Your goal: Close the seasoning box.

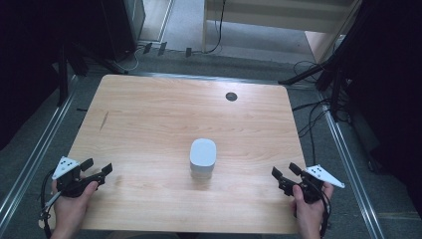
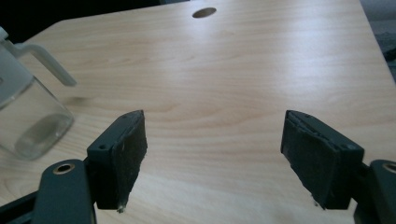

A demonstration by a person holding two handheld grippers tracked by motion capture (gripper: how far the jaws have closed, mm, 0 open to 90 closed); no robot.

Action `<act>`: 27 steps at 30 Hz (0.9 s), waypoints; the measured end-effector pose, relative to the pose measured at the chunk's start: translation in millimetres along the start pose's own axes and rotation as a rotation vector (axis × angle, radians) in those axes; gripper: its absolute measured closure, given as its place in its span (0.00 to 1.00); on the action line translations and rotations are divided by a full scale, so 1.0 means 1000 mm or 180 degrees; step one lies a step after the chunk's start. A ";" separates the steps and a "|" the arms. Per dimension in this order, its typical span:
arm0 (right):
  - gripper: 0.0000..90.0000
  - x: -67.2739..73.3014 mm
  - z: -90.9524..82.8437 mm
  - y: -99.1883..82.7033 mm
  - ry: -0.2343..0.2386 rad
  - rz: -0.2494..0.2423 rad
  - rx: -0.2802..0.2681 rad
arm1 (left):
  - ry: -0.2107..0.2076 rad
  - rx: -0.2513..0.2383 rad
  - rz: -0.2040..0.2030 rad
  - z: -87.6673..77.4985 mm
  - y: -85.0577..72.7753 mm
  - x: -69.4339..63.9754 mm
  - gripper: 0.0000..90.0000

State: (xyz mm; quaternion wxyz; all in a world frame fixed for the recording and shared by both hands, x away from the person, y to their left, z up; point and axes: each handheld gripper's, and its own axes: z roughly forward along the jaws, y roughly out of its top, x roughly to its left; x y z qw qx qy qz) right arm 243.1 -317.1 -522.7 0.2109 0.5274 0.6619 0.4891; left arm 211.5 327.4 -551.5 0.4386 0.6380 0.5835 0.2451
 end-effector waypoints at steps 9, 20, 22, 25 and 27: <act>0.26 -0.025 -0.020 -0.026 -0.0160 0.0130 0.0094 | -0.0003 -0.0015 0.0002 0.000 0.000 0.000 0.25; 0.28 -0.039 -0.033 -0.034 -0.0284 0.0195 -0.0014 | -0.0027 -0.0013 0.0017 -0.001 0.000 0.000 0.25; 0.28 -0.038 -0.033 -0.035 -0.0289 0.0168 -0.0022 | -0.0022 -0.0018 0.0018 0.000 0.000 0.000 0.25; 0.30 -0.037 -0.033 -0.035 -0.0333 0.0166 -0.0019 | 0.0007 -0.0009 0.0036 0.000 0.000 -0.001 0.25; 0.31 -0.036 -0.032 -0.034 -0.0449 0.0149 0.0010 | 0.0022 0.0002 0.0060 0.000 0.000 -0.001 0.25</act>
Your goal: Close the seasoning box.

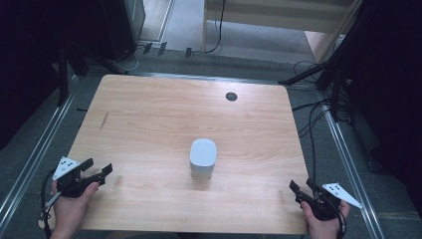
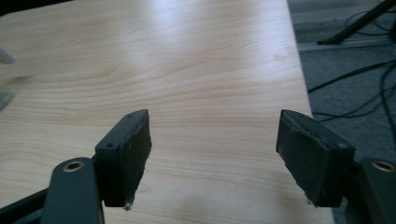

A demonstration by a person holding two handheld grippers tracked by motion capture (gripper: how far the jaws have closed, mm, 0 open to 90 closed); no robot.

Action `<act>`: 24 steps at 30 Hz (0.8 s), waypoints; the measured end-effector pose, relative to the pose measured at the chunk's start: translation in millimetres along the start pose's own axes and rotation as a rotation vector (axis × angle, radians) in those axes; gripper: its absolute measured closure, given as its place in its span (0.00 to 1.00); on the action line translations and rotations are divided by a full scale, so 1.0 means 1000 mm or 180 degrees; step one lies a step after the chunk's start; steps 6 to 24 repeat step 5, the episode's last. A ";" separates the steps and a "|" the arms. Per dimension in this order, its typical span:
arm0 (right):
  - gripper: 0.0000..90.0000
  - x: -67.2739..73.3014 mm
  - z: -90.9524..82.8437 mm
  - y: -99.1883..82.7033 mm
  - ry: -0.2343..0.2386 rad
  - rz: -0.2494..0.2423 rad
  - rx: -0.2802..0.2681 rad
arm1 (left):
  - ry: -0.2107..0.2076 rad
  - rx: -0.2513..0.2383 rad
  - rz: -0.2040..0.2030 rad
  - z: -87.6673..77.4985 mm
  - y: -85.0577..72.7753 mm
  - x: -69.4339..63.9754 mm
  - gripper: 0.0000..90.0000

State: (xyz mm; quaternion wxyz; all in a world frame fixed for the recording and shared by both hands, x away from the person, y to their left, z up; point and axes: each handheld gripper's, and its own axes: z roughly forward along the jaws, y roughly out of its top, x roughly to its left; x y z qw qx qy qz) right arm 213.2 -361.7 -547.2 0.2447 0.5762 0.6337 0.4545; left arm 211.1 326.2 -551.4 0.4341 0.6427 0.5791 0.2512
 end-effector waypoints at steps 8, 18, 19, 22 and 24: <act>0.34 0.004 0.001 0.000 -0.0098 -0.0053 0.0050 | 0.0034 -0.0002 -0.0029 0.000 0.001 0.001 0.26; 0.34 0.004 0.001 0.000 -0.0098 -0.0053 0.0050 | 0.0034 -0.0002 -0.0029 0.000 0.001 0.001 0.26; 0.34 0.004 0.001 0.000 -0.0098 -0.0053 0.0050 | 0.0034 -0.0002 -0.0029 0.000 0.001 0.001 0.26; 0.34 0.004 0.001 0.000 -0.0098 -0.0053 0.0050 | 0.0034 -0.0002 -0.0029 0.000 0.001 0.001 0.26; 0.34 0.004 0.001 0.000 -0.0098 -0.0053 0.0050 | 0.0034 -0.0002 -0.0029 0.000 0.001 0.001 0.26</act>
